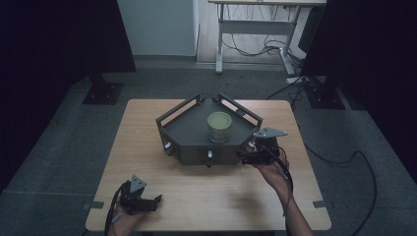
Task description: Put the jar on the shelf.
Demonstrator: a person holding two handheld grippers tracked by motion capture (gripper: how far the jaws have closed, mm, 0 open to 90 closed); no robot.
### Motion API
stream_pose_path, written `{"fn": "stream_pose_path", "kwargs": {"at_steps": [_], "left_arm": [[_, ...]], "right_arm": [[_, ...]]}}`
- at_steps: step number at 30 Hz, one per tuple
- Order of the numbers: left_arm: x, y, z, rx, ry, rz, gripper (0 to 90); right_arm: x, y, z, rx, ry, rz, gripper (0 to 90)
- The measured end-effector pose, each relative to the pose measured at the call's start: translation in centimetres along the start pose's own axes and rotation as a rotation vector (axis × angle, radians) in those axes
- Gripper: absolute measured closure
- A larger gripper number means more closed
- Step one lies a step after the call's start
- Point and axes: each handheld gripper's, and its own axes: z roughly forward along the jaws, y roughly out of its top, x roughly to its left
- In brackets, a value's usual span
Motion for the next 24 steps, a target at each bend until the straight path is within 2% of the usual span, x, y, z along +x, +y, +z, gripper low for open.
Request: {"fn": "stream_pose_path", "kwargs": {"at_steps": [24], "left_arm": [[0.0, 0.0, 0.0, 0.000, 0.000, -0.001, 1.6]], "right_arm": [[-0.7, -4.8, -1.6, 0.017, -0.053, -0.003, 2.0]]}}
